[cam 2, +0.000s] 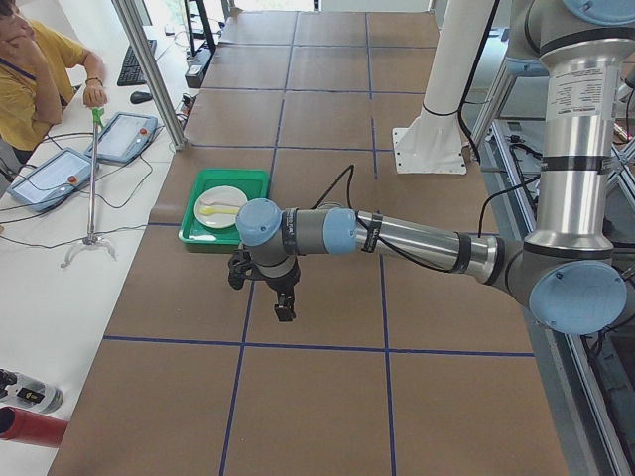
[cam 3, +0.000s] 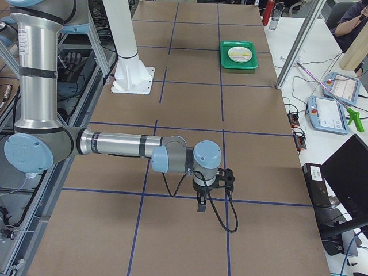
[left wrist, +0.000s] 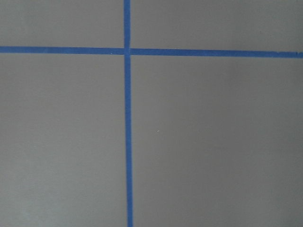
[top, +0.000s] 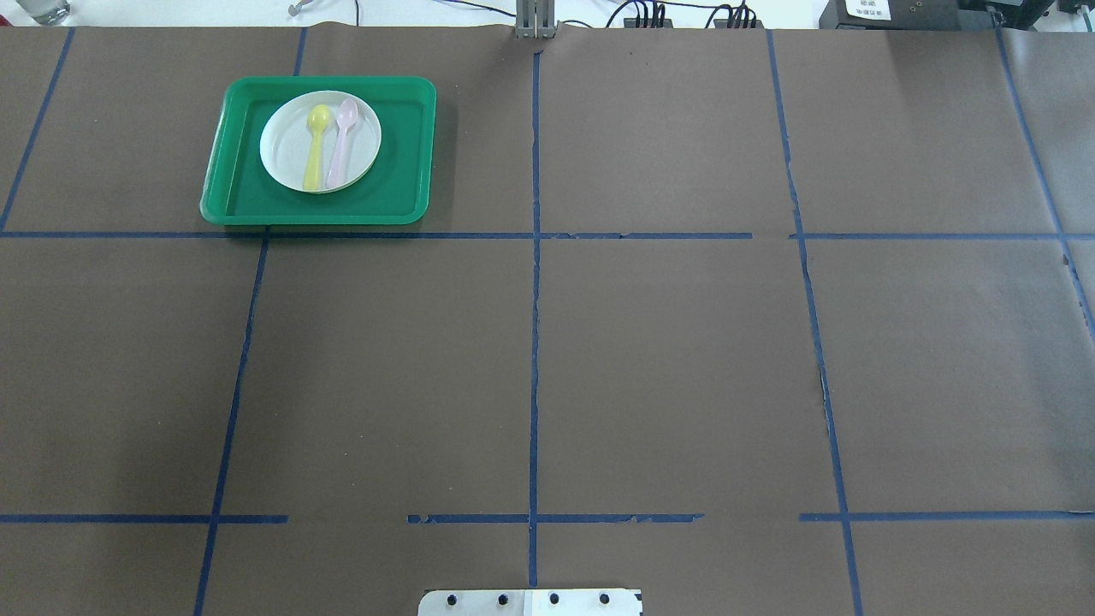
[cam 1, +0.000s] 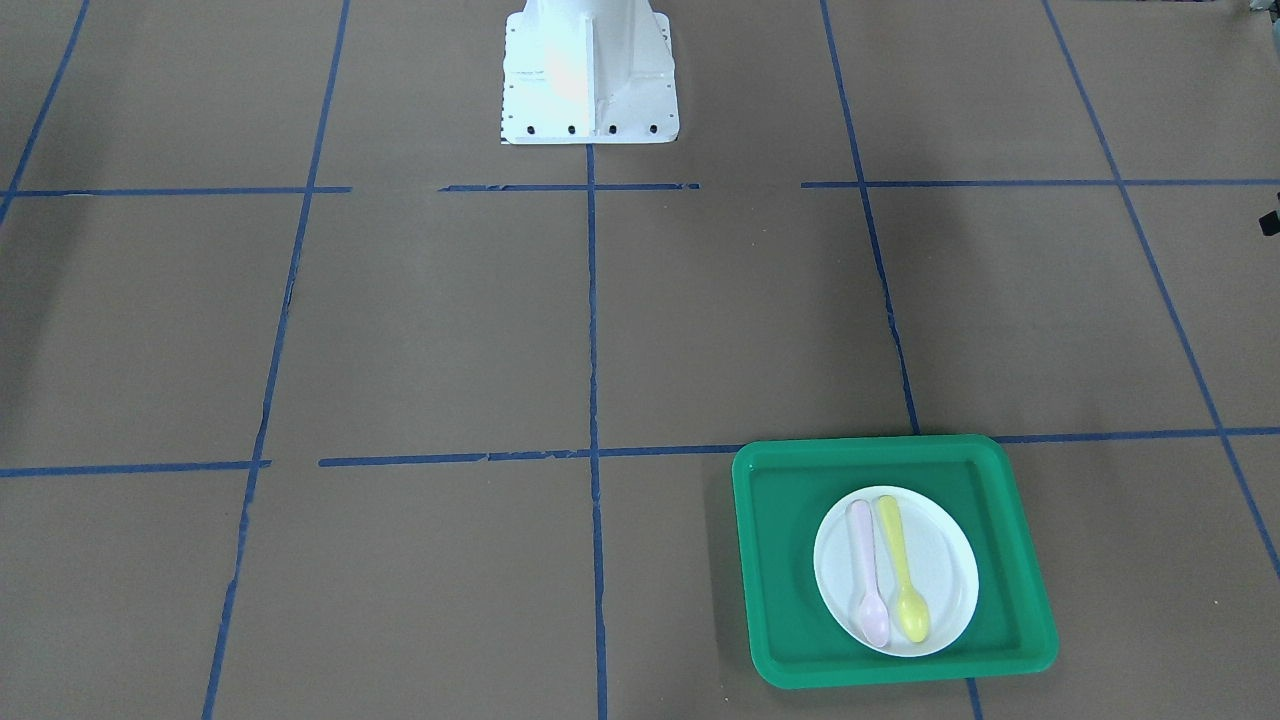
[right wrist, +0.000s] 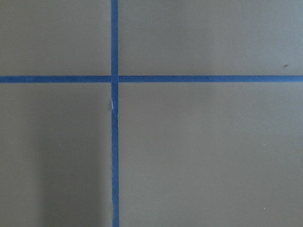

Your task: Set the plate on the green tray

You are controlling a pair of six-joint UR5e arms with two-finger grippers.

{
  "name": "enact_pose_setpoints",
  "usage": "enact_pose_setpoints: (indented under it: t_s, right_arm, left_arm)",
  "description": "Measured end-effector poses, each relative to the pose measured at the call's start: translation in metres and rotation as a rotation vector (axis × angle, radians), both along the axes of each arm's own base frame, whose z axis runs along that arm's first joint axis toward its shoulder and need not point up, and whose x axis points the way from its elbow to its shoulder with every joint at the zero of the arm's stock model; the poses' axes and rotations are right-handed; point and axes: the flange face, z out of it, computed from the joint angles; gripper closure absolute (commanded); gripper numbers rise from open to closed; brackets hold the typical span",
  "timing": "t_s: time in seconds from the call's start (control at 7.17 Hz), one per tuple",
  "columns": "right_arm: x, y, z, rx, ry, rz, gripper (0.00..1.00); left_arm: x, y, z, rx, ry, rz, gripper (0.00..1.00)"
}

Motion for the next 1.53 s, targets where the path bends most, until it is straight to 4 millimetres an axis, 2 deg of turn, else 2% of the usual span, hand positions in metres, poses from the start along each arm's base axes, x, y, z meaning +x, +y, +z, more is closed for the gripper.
enact_pose_setpoints:
  t_s: [0.28,0.56,0.98,1.53]
  right_arm:
    - [0.000,0.000,0.000,0.000,0.000,0.000,0.00]
    - [0.000,0.000,0.000,0.000,0.000,0.000,0.00]
    - [0.000,0.000,0.000,0.000,0.000,0.000,0.00]
    - [0.000,0.000,0.000,0.000,0.000,0.000,0.00]
  left_arm:
    - [-0.024,0.032,0.022,-0.037,-0.023,-0.015,0.00]
    - [-0.040,0.048,0.048,-0.095,-0.020,-0.051,0.00]
    - [-0.047,0.049,0.074,-0.098,-0.018,-0.064,0.00]
    - [-0.047,0.048,0.090,-0.100,-0.020,-0.063,0.00]
